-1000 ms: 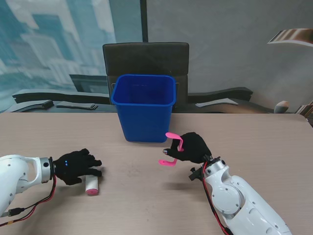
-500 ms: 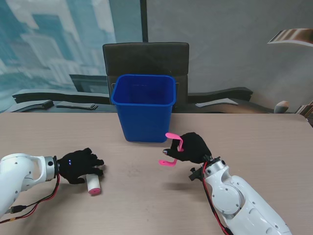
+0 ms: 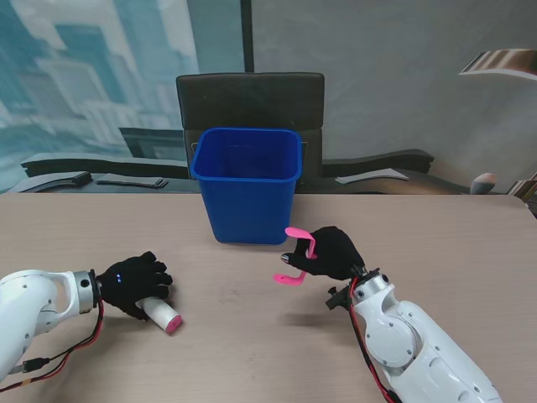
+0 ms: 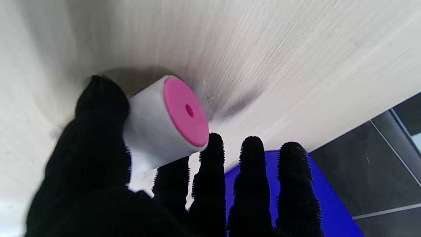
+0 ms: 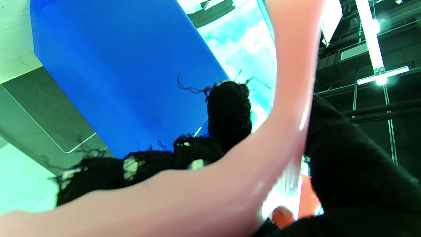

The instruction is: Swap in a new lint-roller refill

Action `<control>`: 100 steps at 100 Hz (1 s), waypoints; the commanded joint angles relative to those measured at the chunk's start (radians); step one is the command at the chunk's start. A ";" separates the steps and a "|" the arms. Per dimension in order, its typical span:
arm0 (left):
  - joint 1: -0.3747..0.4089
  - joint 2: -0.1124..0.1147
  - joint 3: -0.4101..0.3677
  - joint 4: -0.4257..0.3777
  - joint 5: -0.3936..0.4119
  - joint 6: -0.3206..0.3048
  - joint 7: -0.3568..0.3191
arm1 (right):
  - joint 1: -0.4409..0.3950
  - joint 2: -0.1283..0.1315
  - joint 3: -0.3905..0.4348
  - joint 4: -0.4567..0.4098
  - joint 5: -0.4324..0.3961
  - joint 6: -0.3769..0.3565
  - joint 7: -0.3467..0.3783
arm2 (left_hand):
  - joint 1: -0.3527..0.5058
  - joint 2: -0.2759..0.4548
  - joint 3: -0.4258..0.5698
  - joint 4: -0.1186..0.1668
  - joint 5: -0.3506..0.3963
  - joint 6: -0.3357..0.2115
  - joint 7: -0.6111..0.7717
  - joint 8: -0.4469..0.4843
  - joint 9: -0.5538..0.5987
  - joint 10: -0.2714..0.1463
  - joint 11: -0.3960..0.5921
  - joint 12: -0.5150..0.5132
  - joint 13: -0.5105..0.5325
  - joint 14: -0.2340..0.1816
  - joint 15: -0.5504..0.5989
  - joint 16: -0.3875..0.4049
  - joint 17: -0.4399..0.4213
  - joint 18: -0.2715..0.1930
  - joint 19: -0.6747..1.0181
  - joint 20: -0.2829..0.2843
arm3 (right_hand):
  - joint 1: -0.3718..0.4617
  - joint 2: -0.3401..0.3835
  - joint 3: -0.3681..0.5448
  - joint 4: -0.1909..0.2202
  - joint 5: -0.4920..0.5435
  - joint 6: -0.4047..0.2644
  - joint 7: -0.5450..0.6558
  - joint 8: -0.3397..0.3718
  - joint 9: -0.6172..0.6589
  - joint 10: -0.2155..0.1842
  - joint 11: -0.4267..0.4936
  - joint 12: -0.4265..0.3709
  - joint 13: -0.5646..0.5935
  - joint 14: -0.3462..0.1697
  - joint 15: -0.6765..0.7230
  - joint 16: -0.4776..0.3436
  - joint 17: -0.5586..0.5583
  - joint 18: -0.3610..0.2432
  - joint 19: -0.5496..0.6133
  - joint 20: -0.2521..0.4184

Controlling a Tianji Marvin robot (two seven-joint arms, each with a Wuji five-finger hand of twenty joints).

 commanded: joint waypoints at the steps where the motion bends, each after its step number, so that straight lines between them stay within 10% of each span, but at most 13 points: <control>1: 0.061 -0.012 -0.024 -0.059 -0.012 -0.007 -0.004 | -0.013 0.002 0.004 -0.018 -0.004 -0.009 0.016 | 0.150 0.183 0.059 0.028 0.126 -0.137 0.214 0.067 0.013 0.000 0.009 -0.001 -0.003 -0.002 0.017 -0.014 -0.007 -0.005 0.019 -0.014 | -0.020 0.026 -0.026 -0.036 0.034 0.044 -0.008 0.004 0.051 0.009 0.087 0.016 -0.009 -0.459 0.109 0.030 0.055 -0.294 0.182 -0.017; 24: 0.263 -0.127 -0.216 -0.281 -0.249 -0.022 -0.069 | -0.027 0.007 0.020 -0.041 0.006 -0.030 0.048 | 0.235 0.246 -0.005 0.045 0.082 -0.037 0.226 0.180 0.043 0.062 0.030 0.024 0.002 0.024 0.027 -0.004 -0.017 0.015 0.017 -0.005 | -0.051 0.137 -0.116 -0.039 0.032 0.046 -0.011 -0.002 0.050 0.003 0.113 0.047 -0.009 -0.451 0.115 0.073 0.062 -0.302 0.199 0.033; 46: 0.324 -0.220 -0.196 -0.403 -0.620 0.025 -0.178 | -0.038 0.005 0.024 -0.065 0.016 -0.062 0.046 | 0.256 0.247 -0.003 0.055 0.074 -0.001 0.225 0.200 0.060 0.073 0.061 0.054 0.013 0.038 0.052 0.014 -0.018 0.021 0.032 0.007 | -0.134 0.334 -0.301 -0.047 0.039 0.051 -0.008 -0.006 0.049 -0.002 0.148 0.090 -0.010 -0.440 0.122 0.111 0.072 -0.300 0.199 0.124; 61: 0.326 -0.251 -0.123 -0.446 -0.786 0.161 -0.171 | -0.046 -0.001 0.015 -0.078 0.038 -0.078 0.039 | 0.267 0.250 0.001 0.059 0.063 0.027 0.230 0.204 0.054 0.080 0.081 0.073 0.007 0.041 0.071 0.029 -0.025 0.017 0.048 0.015 | 0.037 0.704 -0.760 -0.011 0.042 0.056 -0.019 -0.024 0.049 0.027 0.156 0.109 -0.012 -0.392 0.134 0.117 0.074 -0.256 0.199 0.169; 73: 0.318 -0.274 -0.064 -0.481 -0.930 0.324 -0.155 | -0.052 -0.007 0.009 -0.083 0.056 -0.093 0.027 | 0.284 0.248 0.011 0.064 0.053 0.065 0.240 0.200 0.040 0.097 0.103 0.088 -0.014 0.057 0.093 0.044 -0.047 0.018 0.065 0.021 | 0.041 0.834 -0.786 -0.017 0.040 0.058 -0.062 -0.059 0.049 0.064 0.155 0.112 -0.014 -0.349 0.144 0.118 0.074 -0.214 0.199 0.195; 100: 0.268 -0.305 0.059 -0.509 -1.167 0.553 -0.176 | -0.059 -0.015 -0.020 -0.096 0.062 -0.118 0.002 | 0.309 0.254 0.022 0.062 0.029 0.118 0.262 0.181 0.002 0.119 0.146 0.104 -0.055 0.075 0.135 0.064 -0.084 0.010 0.097 0.034 | 0.069 0.889 -0.783 -0.017 0.040 0.054 -0.080 -0.089 0.050 0.076 0.154 0.112 -0.015 -0.336 0.148 0.121 0.075 -0.202 0.199 0.209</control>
